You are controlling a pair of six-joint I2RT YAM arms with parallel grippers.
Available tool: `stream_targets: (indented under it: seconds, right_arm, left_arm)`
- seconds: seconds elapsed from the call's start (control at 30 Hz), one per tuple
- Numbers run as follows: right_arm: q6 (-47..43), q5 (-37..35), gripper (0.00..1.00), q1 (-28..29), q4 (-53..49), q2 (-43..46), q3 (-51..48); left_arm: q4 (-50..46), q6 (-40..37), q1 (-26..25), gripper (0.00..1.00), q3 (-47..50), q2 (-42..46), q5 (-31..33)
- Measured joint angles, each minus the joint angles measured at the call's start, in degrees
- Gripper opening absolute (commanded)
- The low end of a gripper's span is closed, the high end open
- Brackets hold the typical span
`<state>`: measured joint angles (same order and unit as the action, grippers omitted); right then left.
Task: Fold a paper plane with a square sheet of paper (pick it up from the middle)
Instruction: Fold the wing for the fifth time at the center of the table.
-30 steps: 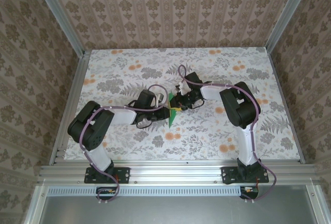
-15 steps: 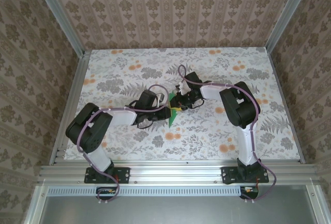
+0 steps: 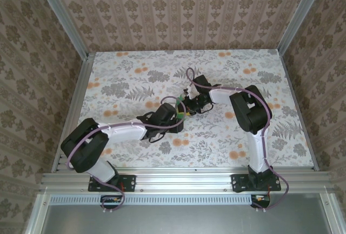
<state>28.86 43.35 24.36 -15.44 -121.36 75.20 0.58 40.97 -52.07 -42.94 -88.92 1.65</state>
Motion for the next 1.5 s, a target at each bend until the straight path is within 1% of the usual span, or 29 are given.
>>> stream_targets:
  seconds: [0.1, 0.2, 0.33, 0.4, 0.47, 0.63, 0.8, 1.03, 1.17, 1.3, 1.4, 1.5]
  right_arm:
    - [0.02, 0.00, 0.27, 0.00, -0.09, 0.00, 0.07]
    - [0.02, -0.02, 0.27, 0.00, -0.15, -0.02, 0.09]
    - [0.02, -0.02, 0.27, 0.00, -0.15, -0.04, 0.11]
    - [0.02, -0.02, 0.26, 0.00, -0.15, -0.07, 0.11]
    - [0.02, -0.02, 0.26, 0.00, -0.15, -0.07, 0.11]
    - [0.02, -0.02, 0.26, 0.00, -0.15, -0.07, 0.11]
    - [0.02, -0.02, 0.26, 0.00, -0.15, -0.11, 0.11]
    - [0.02, 0.00, 0.26, 0.00, -0.15, -0.11, 0.11]
    - [0.02, 0.00, 0.26, 0.00, -0.15, -0.11, 0.11]
    - [0.04, -0.02, 0.26, 0.00, -0.15, -0.11, 0.11]
    - [0.02, -0.02, 0.26, 0.00, -0.17, -0.11, 0.11]
    - [0.02, -0.02, 0.26, 0.00, -0.39, -0.20, 0.24]
  left_arm:
    - [-1.01, 0.74, -0.85, 0.38, -1.22, -1.46, 2.80]
    - [-1.16, 1.51, -1.31, 0.34, -2.10, -3.15, 4.20]
    - [-1.46, 2.19, -2.27, 0.32, -2.97, -5.60, 5.68]
    - [-1.97, 2.67, -2.80, 0.29, -3.52, -6.56, 6.82]
    - [-2.82, 3.28, -3.45, 0.25, -4.48, -7.45, 8.57]
    - [-7.28, 5.62, -5.86, 0.19, -8.44, -9.51, 15.39]
    - [-12.13, 7.52, -7.69, 0.18, -11.69, -10.99, 20.96]
    - [-16.28, 8.85, -8.61, 0.17, -13.64, -13.11, 24.24]
    - [-17.75, 9.46, -8.70, 0.19, -14.56, -13.46, 24.94]
    - [-17.75, 9.70, -8.70, 0.29, -14.69, -13.44, 24.72]
    - [-16.87, 9.51, -8.48, 0.36, -14.21, -12.48, 22.80]
    - [-13.97, 8.85, -7.43, 0.42, -11.63, -8.90, 19.06]
